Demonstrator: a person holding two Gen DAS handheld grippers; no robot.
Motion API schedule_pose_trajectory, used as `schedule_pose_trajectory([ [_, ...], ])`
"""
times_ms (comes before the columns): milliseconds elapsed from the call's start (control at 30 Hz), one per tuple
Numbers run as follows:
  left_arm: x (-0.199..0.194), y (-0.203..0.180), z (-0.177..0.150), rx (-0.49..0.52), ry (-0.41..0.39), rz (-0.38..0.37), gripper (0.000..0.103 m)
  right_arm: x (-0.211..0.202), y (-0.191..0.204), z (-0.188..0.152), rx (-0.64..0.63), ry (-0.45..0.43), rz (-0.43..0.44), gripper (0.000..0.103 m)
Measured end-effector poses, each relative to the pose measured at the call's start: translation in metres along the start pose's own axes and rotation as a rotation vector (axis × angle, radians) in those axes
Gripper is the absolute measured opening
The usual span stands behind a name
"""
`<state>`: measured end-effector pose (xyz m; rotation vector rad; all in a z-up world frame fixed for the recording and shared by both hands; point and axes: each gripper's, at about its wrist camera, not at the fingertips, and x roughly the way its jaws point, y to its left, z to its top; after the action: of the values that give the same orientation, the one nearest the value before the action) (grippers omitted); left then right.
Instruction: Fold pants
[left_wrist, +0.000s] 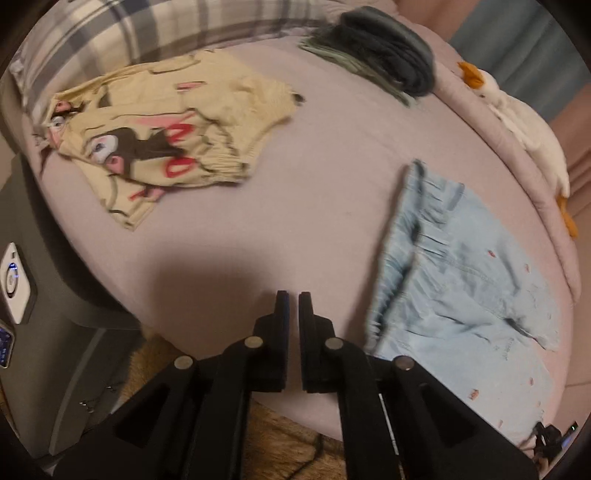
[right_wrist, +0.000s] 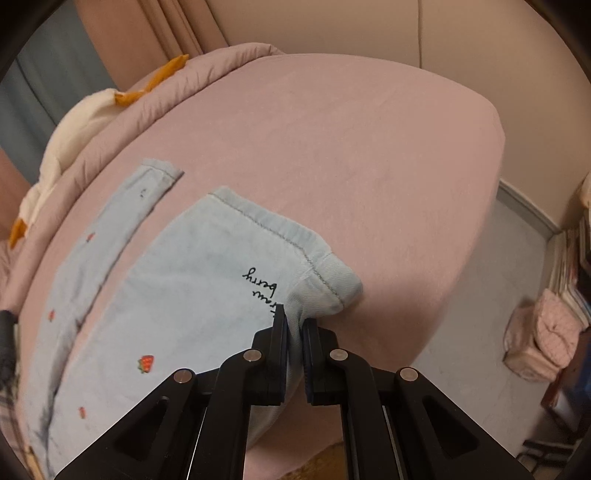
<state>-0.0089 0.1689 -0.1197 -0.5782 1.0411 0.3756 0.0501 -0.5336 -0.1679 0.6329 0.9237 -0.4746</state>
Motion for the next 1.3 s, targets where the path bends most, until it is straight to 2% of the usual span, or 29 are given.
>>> schedule_pose_trajectory([
  [33,-0.001,-0.003,-0.001,0.001,0.007,-0.029,0.007,0.0,0.002,0.0,0.003,0.002,-0.004,0.007],
  [100,-0.005,-0.009,-0.001,0.013,0.016,-0.078,0.023,-0.002,0.004,0.0,-0.01,-0.001,-0.011,0.007],
  [167,-0.009,-0.017,-0.003,0.019,0.009,-0.106,0.064,-0.007,0.006,-0.001,-0.03,-0.009,-0.009,0.007],
  [233,-0.01,-0.016,-0.005,0.028,-0.001,-0.135,0.072,-0.008,0.006,0.0,-0.035,-0.01,-0.013,0.01],
  [267,-0.007,-0.019,-0.007,0.038,0.005,-0.149,0.072,-0.01,0.005,0.001,-0.029,-0.011,-0.014,0.019],
  [300,-0.003,-0.019,-0.009,0.041,0.021,-0.153,0.072,-0.009,0.005,0.0,-0.022,-0.014,-0.013,0.037],
  [367,0.011,-0.02,-0.012,0.025,0.067,-0.157,0.069,-0.011,0.003,-0.001,-0.005,-0.029,0.001,0.058],
  [400,0.021,-0.02,-0.015,0.011,0.098,-0.17,0.069,-0.011,0.002,-0.001,0.003,-0.032,0.007,0.058],
  [433,0.027,-0.021,-0.018,0.004,0.117,-0.188,0.061,-0.008,0.001,-0.002,0.007,-0.025,0.012,0.058],
  [467,0.034,-0.021,-0.022,-0.003,0.139,-0.202,0.044,-0.004,0.001,-0.002,0.008,-0.013,0.024,0.058],
  [500,0.04,-0.021,-0.025,-0.018,0.15,-0.196,0.038,0.0,0.0,-0.003,0.008,-0.002,0.035,0.058],
  [533,0.036,-0.019,-0.031,-0.024,0.132,-0.189,0.036,0.005,-0.001,-0.004,0.012,0.012,0.037,0.057],
  [567,0.034,-0.022,-0.032,-0.012,0.11,-0.187,0.033,0.008,-0.002,-0.005,0.014,0.019,0.038,0.044],
  [600,0.031,-0.023,-0.032,-0.011,0.104,-0.189,0.032,0.011,-0.003,-0.005,0.015,0.025,0.024,0.018],
  [633,0.028,-0.022,-0.031,-0.02,0.101,-0.193,0.029,0.011,-0.003,-0.005,0.015,0.021,0.023,0.009],
  [833,-0.008,-0.03,-0.016,0.042,0.002,-0.179,0.025,-0.03,0.006,0.0,0.018,-0.07,0.062,0.006],
  [933,0.005,-0.03,-0.017,0.057,0.044,-0.142,0.025,-0.03,0.009,-0.002,-0.003,-0.073,0.032,0.006],
  [1033,0.022,-0.031,-0.028,0.101,0.081,-0.061,0.026,-0.006,0.003,-0.008,0.014,-0.012,-0.008,0.006],
  [1100,0.029,-0.025,-0.031,0.086,0.094,-0.058,0.027,0.009,-0.001,-0.014,0.009,0.016,-0.04,0.006],
  [1300,0.034,-0.027,-0.029,0.106,0.099,-0.029,0.03,0.013,0.009,-0.016,-0.044,-0.008,-0.098,0.006],
])
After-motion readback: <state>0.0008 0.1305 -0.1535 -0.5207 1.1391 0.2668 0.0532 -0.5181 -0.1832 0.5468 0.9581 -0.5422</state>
